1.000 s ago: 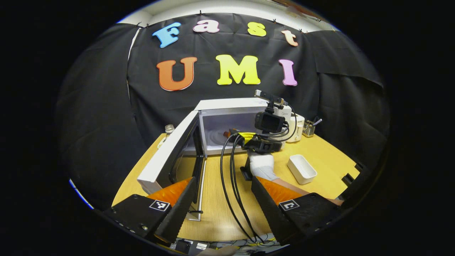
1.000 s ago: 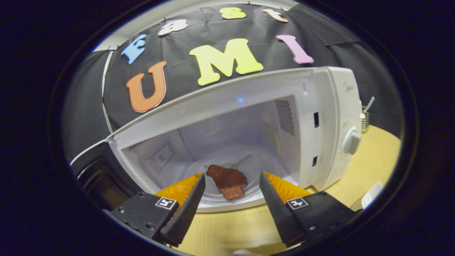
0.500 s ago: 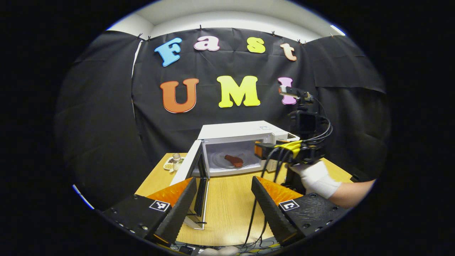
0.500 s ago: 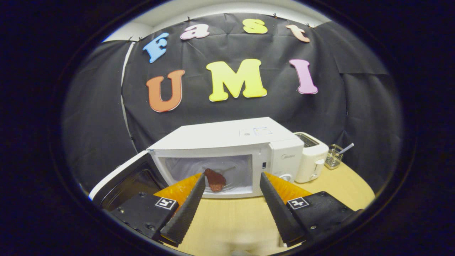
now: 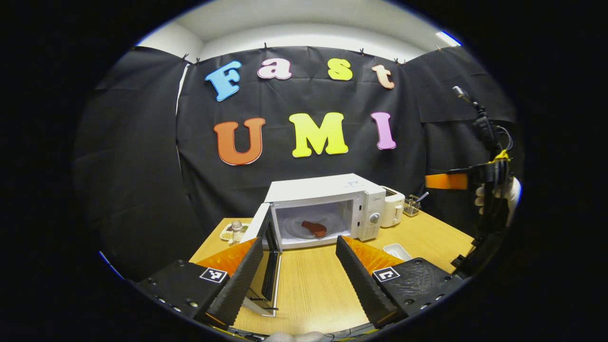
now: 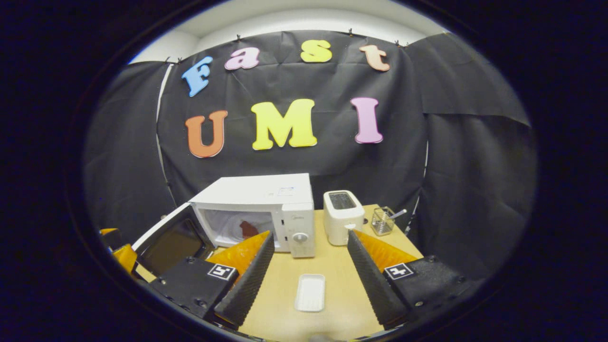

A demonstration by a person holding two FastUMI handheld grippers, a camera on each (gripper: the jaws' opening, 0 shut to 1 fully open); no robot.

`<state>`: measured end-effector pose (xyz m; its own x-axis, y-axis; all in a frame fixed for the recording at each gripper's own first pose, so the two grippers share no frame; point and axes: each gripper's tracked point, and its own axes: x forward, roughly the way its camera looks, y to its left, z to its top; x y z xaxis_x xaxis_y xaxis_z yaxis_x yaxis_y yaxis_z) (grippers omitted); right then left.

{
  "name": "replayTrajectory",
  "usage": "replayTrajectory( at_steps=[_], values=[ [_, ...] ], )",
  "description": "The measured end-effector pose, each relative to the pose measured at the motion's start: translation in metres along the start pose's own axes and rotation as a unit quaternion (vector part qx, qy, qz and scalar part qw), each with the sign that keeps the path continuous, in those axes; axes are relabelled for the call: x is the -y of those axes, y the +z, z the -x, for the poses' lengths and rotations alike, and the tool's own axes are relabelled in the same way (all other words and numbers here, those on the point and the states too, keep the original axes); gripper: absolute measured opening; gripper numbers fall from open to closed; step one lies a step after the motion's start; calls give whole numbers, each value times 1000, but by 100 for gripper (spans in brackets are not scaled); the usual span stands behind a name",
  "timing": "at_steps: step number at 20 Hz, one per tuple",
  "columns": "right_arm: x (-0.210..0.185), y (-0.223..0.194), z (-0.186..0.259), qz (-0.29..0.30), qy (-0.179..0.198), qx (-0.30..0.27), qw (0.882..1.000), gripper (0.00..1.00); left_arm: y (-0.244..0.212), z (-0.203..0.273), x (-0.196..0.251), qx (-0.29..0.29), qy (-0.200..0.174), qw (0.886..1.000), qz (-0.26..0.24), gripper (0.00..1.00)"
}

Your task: Open the microwave oven with the left hand, put the food in, and close the microwave oven.

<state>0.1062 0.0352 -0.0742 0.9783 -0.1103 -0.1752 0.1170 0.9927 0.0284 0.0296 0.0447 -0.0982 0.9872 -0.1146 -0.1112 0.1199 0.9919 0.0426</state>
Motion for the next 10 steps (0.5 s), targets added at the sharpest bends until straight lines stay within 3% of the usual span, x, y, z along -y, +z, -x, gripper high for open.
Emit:
replayTrajectory(
  at_steps=[1, 2, 3, 4, 6, 8, 10],
  values=[
    [13, 2, 13, 7, -10, 5, 1000, 99, 0, -3, -1, 5, 3, 1000, 0, 95],
    [21, 3, 24, 9, -18, 7, 1000, 90, 0, -7, -3, 7, 7, 1000, -1, 89],
    [27, 3, 33, 12, -21, 8, 1000, 90, 1, -11, -7, 8, 10, 1000, 0, 95],
    [32, 2, 39, 17, -24, 7, 1000, 98, 1, -12, -10, 11, 17, 1000, 4, 95],
    [39, 3, 48, 18, -28, 8, 999, 99, -1, -17, -14, 9, 20, 1000, 13, 89],
    [43, 3, 51, 11, -31, 6, 999, 99, 2, -25, -14, 11, 14, 1000, 17, 62],
    [39, 0, 52, -4, -22, -1, 1000, 99, -3, -28, -19, 13, 21, 999, 29, 46]
  ],
)
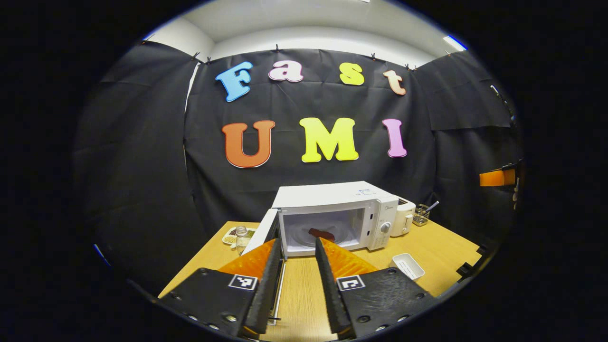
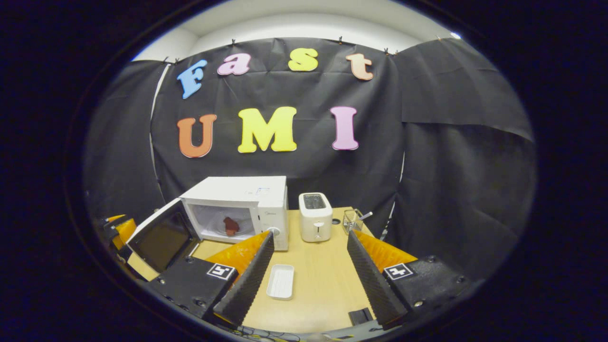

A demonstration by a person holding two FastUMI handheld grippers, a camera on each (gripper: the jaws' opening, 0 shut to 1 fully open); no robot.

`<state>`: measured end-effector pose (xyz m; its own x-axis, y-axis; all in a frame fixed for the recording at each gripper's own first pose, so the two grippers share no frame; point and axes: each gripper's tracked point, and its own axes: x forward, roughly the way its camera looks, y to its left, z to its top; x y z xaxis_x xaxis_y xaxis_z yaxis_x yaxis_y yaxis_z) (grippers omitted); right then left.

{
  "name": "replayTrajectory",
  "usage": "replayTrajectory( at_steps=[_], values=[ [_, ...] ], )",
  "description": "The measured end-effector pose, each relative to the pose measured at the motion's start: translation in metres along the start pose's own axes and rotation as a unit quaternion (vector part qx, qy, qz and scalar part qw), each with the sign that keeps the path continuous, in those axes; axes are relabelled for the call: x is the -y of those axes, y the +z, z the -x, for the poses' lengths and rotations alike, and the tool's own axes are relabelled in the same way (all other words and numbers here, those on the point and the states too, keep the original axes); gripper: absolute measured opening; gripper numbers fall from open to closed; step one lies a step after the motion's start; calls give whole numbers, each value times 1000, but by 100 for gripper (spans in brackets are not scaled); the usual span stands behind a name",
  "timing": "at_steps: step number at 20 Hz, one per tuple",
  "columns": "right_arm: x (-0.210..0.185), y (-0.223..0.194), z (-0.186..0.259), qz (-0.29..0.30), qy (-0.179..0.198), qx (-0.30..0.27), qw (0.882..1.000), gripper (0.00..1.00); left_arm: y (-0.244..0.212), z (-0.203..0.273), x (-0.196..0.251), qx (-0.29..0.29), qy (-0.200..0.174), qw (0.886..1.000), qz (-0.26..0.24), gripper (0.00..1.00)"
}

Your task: Open the microwave oven with the left hand, put the food in, and close the microwave oven.

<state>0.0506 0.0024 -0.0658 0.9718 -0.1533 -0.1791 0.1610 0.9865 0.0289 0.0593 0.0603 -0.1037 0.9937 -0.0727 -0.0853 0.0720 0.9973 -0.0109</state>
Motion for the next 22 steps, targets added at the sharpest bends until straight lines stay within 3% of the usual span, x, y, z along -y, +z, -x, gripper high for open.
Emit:
replayTrajectory(
  at_steps=[1, 2, 3, 4, 8, 13, 19, 22],
  values=[
    [2, -1, 0, 1, -3, -3, 1000, 99, -3, -2, -1, -2, 0, 1000, 7, 38],
    [3, -1, -1, 2, -5, -3, 1000, 99, -6, -4, -2, -1, 4, 1000, 14, 11],
    [2, 1, 0, 3, -3, -2, 1000, 99, -10, -4, -5, -8, 8, 1000, 19, 24],
    [1, 1, 1, 4, -3, -3, 1000, 99, -10, -9, -4, -5, 3, 1000, 18, 0],
    [-4, -3, -1, 6, 0, -10, 1000, 99, -7, -3, -20, 6, 12, 1000, 6, 0],
    [-14, -11, -5, 1, 6, -27, 1000, 99, -9, 8, -80, 12, 67, 997, -32, 0],
    [-28, -22, -7, -7, 19, -50, 999, 99, -52, 19, -149, -20, 129, 991, -26, 0],
    [-33, -27, -6, -14, 23, -59, 998, 99, -86, 14, -163, -47, 141, 989, -29, 0]
  ],
)
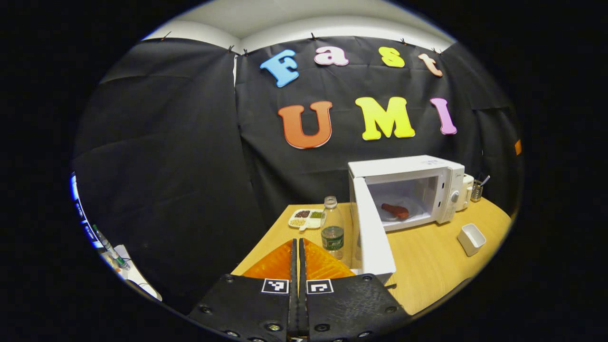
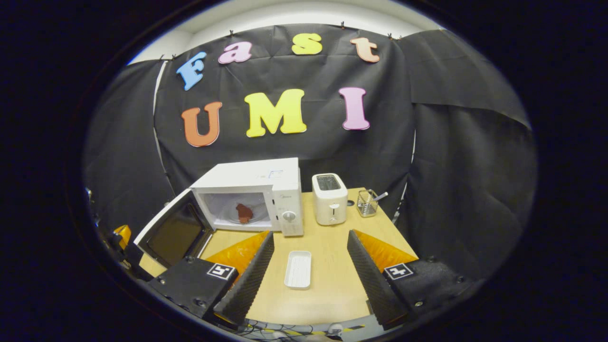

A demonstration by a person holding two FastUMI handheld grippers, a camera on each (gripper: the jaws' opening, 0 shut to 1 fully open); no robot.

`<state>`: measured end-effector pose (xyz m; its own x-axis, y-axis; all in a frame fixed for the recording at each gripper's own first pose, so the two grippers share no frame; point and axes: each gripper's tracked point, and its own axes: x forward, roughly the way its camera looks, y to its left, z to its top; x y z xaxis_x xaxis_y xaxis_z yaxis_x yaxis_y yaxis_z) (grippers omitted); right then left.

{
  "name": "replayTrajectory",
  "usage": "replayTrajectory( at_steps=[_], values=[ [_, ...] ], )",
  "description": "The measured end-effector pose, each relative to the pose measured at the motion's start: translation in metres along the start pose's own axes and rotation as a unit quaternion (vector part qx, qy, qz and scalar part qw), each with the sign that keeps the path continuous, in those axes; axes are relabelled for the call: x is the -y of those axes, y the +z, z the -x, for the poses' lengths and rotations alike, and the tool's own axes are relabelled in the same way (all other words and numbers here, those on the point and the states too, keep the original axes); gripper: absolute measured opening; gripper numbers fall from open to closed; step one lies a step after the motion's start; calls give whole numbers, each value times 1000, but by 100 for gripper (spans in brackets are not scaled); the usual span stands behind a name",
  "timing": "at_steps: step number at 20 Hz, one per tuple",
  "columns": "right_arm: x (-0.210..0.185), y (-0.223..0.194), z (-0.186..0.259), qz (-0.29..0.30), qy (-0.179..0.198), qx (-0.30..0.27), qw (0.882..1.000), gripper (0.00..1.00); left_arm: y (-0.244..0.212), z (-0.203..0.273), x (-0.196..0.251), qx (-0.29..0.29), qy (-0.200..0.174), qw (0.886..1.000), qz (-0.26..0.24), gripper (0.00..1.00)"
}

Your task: Open the microwave oven with the left hand, put the food in, and close the microwave oven.

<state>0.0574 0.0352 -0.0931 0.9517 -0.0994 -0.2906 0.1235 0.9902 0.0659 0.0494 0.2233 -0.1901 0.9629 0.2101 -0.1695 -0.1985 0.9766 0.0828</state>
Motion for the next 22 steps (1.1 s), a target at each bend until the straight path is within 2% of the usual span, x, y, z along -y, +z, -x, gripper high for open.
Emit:
replayTrajectory(
  at_steps=[4, 11, 21, 22],
  values=[
    [-4, -10, 1, 2, 3, -14, 1000, 99, -29, -7, 3, -31, -4, 999, 14, 0],
    [-7, -18, 3, 7, 10, -28, 1000, 99, -34, -10, 27, -35, -28, 999, 9, 0],
    [11, -32, 5, 4, 20, -46, 999, 99, -38, 4, 110, -44, -88, 995, 2, 0],
    [15, -33, 6, 5, 20, -47, 999, 91, -37, 4, 120, -44, -94, 995, 4, 0]
  ],
)
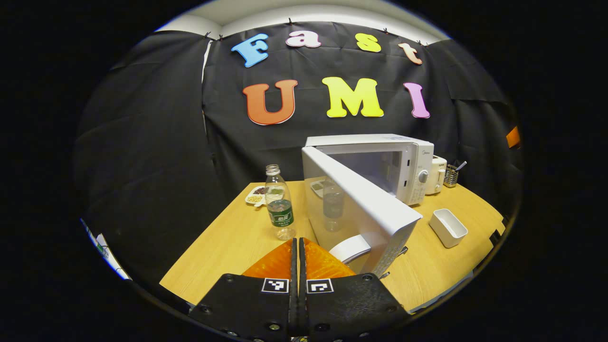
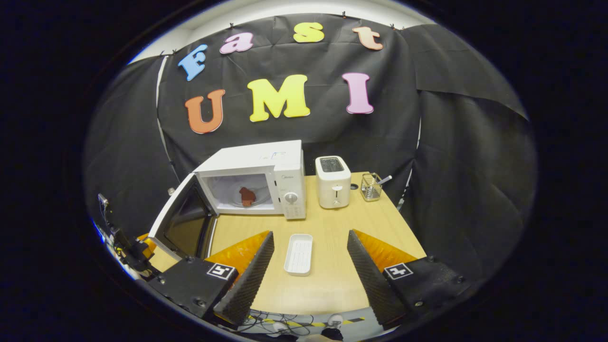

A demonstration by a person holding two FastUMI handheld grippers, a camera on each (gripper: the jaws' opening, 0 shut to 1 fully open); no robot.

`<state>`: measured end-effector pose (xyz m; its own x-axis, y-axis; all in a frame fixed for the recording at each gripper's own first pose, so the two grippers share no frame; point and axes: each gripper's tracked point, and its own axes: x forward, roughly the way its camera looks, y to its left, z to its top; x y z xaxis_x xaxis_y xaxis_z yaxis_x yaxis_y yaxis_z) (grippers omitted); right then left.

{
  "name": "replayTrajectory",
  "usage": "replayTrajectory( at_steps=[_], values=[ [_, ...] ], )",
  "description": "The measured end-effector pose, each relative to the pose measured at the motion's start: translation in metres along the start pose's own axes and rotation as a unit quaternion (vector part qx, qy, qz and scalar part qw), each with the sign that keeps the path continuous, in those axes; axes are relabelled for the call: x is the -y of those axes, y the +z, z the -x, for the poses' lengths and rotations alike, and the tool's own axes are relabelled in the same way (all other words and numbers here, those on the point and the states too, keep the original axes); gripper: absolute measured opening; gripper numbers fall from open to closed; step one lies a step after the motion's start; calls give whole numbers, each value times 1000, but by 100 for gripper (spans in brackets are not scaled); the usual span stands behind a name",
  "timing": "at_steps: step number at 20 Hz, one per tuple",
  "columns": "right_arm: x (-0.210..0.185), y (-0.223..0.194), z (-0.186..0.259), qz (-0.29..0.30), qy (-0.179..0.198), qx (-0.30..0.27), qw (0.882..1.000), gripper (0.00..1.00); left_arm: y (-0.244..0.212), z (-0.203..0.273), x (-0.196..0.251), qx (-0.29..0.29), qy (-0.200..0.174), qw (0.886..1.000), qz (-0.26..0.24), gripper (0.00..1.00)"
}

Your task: Open the microwave oven with the left hand, put the food in, and close the microwave oven.

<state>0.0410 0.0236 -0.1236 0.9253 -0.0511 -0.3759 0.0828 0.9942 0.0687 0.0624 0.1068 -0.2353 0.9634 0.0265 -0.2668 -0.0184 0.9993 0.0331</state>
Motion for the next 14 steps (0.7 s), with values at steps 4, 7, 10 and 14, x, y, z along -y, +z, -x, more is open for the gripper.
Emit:
replayTrajectory(
  at_steps=[4, 7, 10, 14],
  values=[
    [20, -6, 2, 1, -1, -9, 1000, 91, 3, -8, 40, -2, -27, 1000, -2, 0],
    [38, -9, 2, 0, -3, -16, 1000, 91, 9, -16, 69, 1, -43, 999, -8, 0],
    [55, -14, -2, -2, -3, -22, 1000, 91, 18, -28, 99, 5, -57, 998, -16, 0],
    [83, -18, -13, -2, -1, -26, 1000, 91, 23, -49, 139, 1, -66, 998, -13, 0]
  ],
)
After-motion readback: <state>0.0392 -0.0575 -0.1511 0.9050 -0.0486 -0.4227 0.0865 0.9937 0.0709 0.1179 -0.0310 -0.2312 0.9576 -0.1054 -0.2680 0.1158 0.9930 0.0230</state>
